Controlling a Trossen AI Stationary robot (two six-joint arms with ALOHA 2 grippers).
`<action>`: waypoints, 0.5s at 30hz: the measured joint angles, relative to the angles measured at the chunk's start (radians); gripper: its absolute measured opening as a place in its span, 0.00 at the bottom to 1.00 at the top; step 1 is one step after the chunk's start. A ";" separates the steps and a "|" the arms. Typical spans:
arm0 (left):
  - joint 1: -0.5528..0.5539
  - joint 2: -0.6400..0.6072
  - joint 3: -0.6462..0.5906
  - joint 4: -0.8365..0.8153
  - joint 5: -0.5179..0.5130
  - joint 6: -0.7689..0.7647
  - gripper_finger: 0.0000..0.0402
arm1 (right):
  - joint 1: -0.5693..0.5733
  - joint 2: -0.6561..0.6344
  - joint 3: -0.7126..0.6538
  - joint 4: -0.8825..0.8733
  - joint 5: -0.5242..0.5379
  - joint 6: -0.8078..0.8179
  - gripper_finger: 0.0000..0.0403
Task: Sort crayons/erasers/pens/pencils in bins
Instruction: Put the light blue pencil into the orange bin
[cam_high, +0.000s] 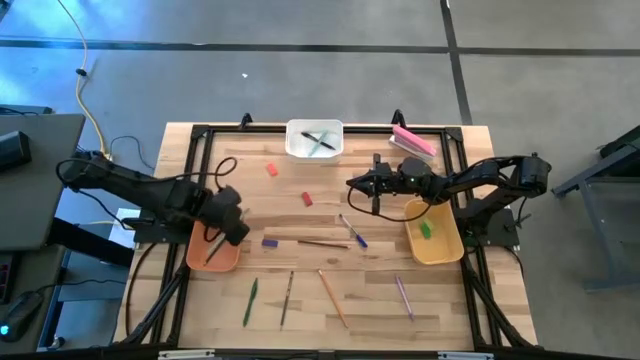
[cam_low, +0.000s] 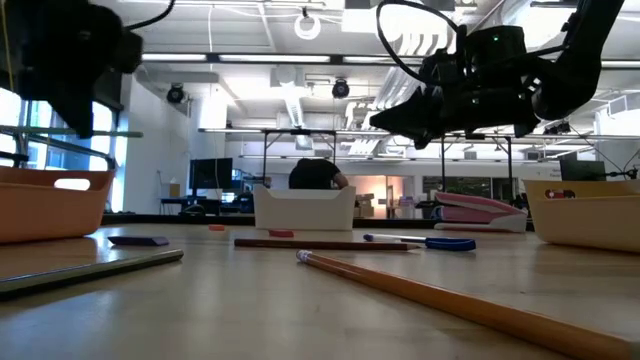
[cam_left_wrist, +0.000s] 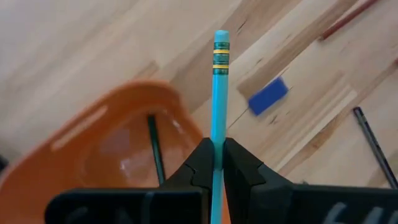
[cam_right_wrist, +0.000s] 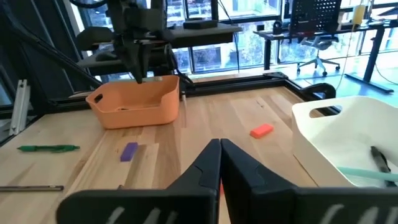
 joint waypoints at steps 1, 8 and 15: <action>-0.021 -0.013 -0.017 -0.003 -0.005 -0.030 0.01 | 0.000 0.000 0.000 -0.002 0.000 -0.002 0.00; -0.125 -0.043 -0.121 -0.004 -0.049 -0.163 0.01 | 0.000 0.000 0.000 -0.007 0.018 -0.007 0.00; -0.162 -0.042 -0.137 0.012 -0.051 -0.203 0.01 | 0.000 0.000 0.000 -0.007 0.025 -0.007 0.00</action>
